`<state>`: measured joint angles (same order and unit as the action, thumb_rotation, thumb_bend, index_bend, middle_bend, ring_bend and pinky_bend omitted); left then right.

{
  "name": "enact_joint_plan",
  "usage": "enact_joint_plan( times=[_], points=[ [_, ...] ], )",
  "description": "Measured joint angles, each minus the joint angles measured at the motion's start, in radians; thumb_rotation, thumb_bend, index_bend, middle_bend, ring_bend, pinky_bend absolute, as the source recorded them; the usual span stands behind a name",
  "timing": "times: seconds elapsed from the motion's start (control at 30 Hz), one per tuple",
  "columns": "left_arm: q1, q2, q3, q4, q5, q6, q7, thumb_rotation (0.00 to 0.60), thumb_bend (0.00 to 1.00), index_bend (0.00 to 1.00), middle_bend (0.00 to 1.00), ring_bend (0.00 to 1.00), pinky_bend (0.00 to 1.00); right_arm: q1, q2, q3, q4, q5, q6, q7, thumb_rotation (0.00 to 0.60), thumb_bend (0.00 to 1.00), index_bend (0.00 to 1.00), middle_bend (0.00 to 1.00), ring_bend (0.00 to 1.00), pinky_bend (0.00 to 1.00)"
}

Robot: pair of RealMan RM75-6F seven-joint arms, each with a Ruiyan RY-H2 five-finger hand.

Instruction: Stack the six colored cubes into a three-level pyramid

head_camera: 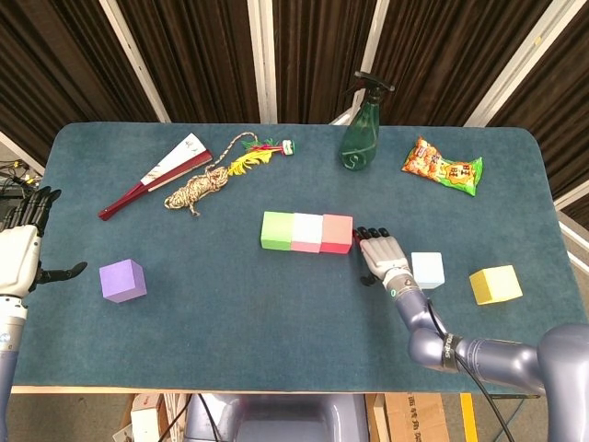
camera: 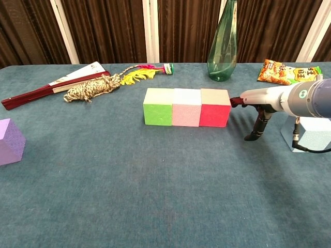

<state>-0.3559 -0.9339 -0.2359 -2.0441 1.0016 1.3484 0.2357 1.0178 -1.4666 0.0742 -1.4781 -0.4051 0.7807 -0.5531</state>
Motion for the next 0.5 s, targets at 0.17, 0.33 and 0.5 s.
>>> enact_joint_plan(
  times=[0.17,0.33,0.5],
  points=[
    [-0.001,-0.001,0.001,0.001,-0.001,-0.001,0.003,0.6,0.13,0.0,0.0,0.01,0.08,0.01,-0.007,0.001,0.013,0.0,-0.011,0.003,0.6,0.3,0.05,0.0,0.0,0.0],
    [-0.001,-0.002,0.001,0.003,-0.003,0.0,0.003,0.6,0.13,0.0,0.0,0.01,0.08,0.021,-0.014,0.003,0.023,0.001,-0.018,0.004,0.6,0.3,0.05,0.0,0.0,0.0],
    [0.0,0.0,0.0,0.003,-0.002,0.0,0.001,0.6,0.13,0.0,0.0,0.01,0.08,0.037,-0.021,0.001,0.035,0.017,-0.031,-0.002,0.6,0.3,0.05,0.0,0.0,0.0]
  ],
)
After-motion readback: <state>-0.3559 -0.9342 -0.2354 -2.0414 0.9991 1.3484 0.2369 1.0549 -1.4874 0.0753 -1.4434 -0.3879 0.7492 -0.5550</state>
